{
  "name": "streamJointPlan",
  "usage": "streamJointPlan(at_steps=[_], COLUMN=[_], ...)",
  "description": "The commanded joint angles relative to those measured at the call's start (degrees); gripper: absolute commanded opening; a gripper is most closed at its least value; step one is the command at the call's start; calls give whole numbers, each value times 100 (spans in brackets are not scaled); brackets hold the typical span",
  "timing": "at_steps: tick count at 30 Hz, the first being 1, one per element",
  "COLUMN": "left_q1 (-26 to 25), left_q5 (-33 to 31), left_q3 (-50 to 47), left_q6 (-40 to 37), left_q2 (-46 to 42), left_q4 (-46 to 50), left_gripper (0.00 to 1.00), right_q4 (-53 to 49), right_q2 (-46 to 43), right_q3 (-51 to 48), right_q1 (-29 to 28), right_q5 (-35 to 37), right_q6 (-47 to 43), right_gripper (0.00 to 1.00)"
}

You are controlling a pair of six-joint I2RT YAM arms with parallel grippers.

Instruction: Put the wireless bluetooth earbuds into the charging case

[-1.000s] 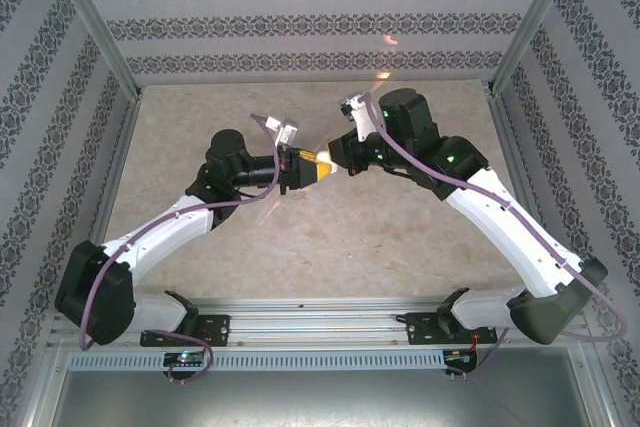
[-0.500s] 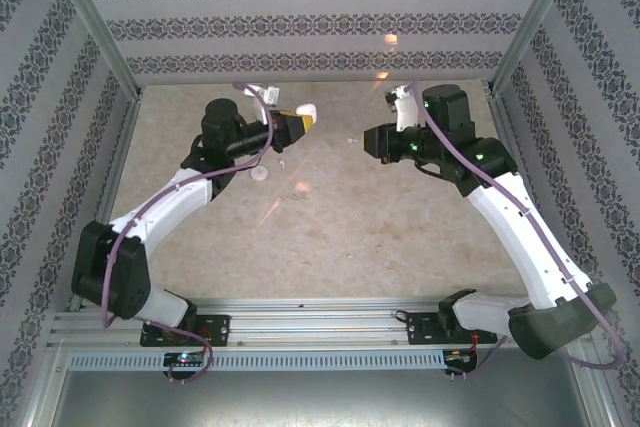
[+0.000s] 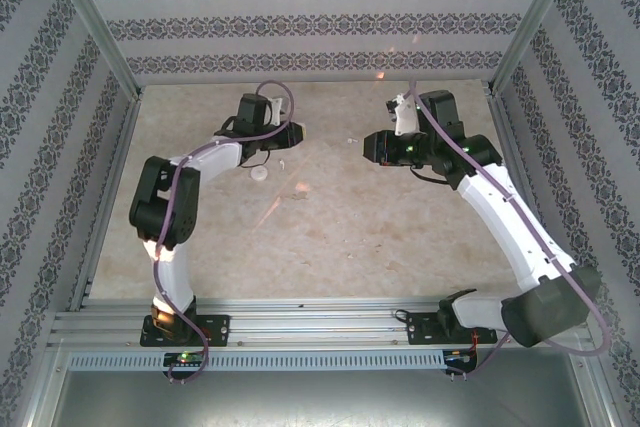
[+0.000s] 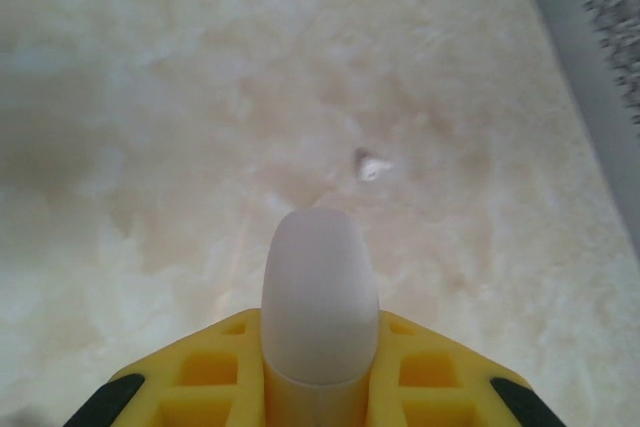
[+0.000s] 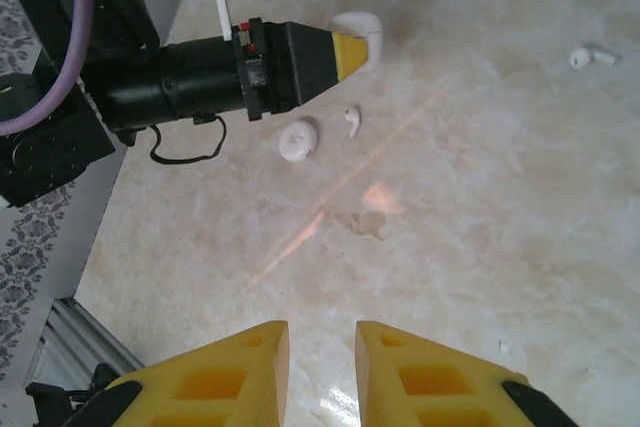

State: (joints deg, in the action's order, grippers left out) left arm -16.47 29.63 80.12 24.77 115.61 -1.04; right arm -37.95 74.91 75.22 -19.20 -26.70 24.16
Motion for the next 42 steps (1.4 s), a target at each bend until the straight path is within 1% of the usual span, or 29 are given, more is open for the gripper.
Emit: streamJointPlan(at_steps=[1, 4, 8, 10, 15, 20, 24, 31, 34, 39, 42], left_q1=[21, 20, 19, 21, 20, 28, 65, 269, 408, 589, 673], left_q5=[-175, -197, -297, -429, -587, -653, -667, -607, -686, -1185, -1218], left_q3=[391, 768, 1221, 1327, 1580, 1791, 1924, 1788, 1532, 927, 573], left_q6=[-208, -342, -488, -591, -820, -1071, -1224, -1303, -1395, -1770, -1945], left_q2=[359, 849, 1236, 1313, 1397, 1297, 1133, 702, 418, -105, -258], left_q4=[468, 820, 1279, 1443, 1802, 2105, 2272, 2371, 2429, 2769, 3017], left_gripper=[2, 3, 10, 15, 34, 47, 51, 52, 53, 61, 65], right_q4=[110, 173, 224, 247, 218, 248, 261, 322, 341, 396, 437], right_q2=[181, 383, 553, 577, 607, 573, 502, 445, 454, 612, 815], right_q3=[-43, -43, -60, -69, -36, -73, -121, -157, -157, -149, -92], right_q1=[69, 66, 65, 59, 58, 43, 11, -69, -134, -320, -491], right_q5=[-154, -244, -361, -372, -353, -334, -303, -258, -226, -169, -126], right_q6=[261, 360, 498, 530, 530, 615, 646, 754, 772, 835, 885], right_gripper=[25, 25, 26, 26, 26, 26, 27, 27, 27, 27, 30])
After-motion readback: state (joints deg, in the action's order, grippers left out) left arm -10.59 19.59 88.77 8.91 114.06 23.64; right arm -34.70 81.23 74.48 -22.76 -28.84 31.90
